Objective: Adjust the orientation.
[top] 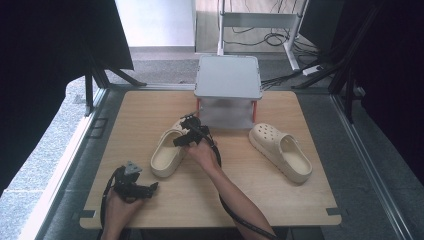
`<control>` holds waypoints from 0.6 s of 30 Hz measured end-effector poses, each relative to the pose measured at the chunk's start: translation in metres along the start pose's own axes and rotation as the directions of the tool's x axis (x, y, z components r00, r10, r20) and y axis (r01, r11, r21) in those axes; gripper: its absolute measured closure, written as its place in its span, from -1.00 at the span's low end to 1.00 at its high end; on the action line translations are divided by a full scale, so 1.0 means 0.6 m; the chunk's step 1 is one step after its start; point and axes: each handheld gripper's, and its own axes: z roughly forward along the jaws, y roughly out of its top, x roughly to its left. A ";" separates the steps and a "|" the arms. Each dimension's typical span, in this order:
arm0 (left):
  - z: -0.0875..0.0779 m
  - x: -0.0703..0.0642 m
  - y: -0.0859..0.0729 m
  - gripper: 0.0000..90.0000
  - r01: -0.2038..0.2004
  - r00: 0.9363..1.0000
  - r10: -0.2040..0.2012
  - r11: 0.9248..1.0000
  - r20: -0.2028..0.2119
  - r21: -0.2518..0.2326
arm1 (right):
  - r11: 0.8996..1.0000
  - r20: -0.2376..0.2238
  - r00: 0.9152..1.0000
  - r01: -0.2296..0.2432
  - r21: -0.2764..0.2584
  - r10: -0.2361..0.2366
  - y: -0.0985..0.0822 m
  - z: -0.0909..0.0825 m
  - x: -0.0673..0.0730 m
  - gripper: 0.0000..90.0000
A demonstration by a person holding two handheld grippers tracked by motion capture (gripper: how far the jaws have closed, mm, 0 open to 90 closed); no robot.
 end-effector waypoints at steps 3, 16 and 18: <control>0.000 0.000 0.000 -1.00 0.000 1.000 0.000 1.000 0.001 0.000 | 1.000 0.005 1.000 -0.020 -0.010 0.020 -0.001 -0.005 0.001 -0.47; 0.000 0.000 0.000 -1.00 0.001 1.000 -0.001 1.000 0.001 0.000 | 0.995 0.023 0.996 0.088 0.036 -0.089 0.009 -0.052 -0.032 0.67; 0.000 0.000 0.000 -1.00 0.001 1.000 -0.001 1.000 0.001 0.000 | 0.992 0.008 0.993 0.120 0.031 -0.121 0.008 -0.060 -0.038 0.69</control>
